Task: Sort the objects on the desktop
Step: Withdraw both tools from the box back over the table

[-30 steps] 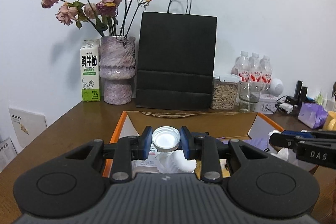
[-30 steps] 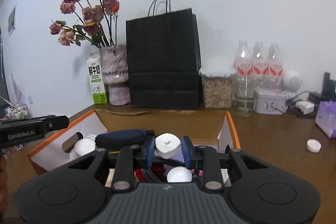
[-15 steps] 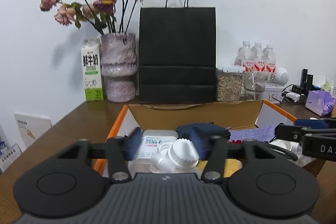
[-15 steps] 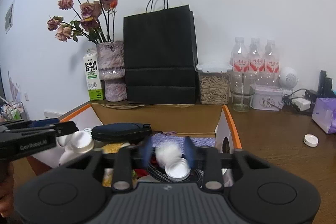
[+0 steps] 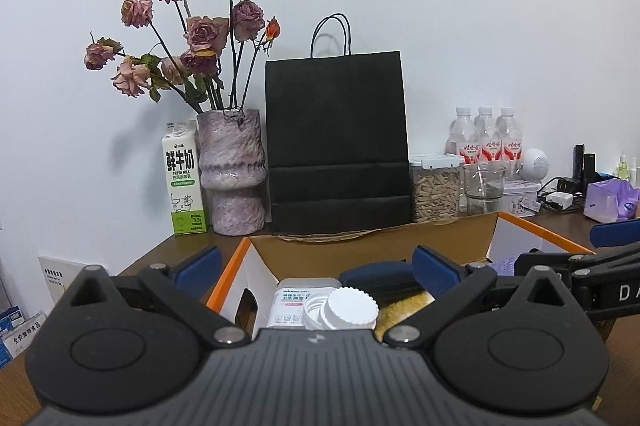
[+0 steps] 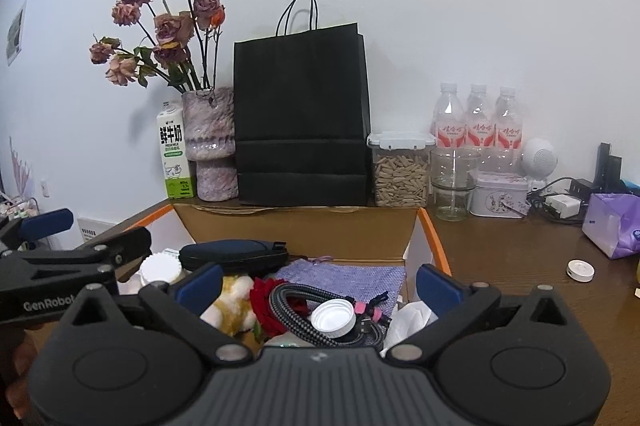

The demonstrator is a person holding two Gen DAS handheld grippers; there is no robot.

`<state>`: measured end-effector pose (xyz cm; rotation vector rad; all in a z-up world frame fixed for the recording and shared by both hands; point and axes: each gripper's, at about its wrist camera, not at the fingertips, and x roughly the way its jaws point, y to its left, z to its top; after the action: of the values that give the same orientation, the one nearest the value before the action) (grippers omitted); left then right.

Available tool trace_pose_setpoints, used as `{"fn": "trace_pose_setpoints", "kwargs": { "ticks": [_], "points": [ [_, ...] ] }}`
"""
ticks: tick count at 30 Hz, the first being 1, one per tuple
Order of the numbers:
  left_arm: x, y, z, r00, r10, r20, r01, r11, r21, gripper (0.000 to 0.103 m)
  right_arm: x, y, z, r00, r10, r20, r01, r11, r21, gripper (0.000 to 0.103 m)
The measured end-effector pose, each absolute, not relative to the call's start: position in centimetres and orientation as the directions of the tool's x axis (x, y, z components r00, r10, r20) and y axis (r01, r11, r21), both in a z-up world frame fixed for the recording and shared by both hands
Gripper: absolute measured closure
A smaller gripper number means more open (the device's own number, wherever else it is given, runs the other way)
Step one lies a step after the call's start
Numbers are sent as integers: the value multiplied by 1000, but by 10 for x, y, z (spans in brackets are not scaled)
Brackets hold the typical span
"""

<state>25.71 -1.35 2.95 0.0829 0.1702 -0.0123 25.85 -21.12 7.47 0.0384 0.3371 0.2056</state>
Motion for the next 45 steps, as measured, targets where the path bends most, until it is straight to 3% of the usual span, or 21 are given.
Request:
{"fn": "trace_pose_setpoints", "kwargs": {
  "ticks": [28, 45],
  "points": [
    [248, -10, 18, 981, 20, -192, -8, 998, 62, 0, 237, -211, 58, 944, 154, -290, -167, 986, -19, 0],
    [227, -23, 12, 978, 26, -205, -7, 996, 94, 0, 206, -229, 57, 945, 152, -291, -158, 987, 1, 0]
  ]
}}
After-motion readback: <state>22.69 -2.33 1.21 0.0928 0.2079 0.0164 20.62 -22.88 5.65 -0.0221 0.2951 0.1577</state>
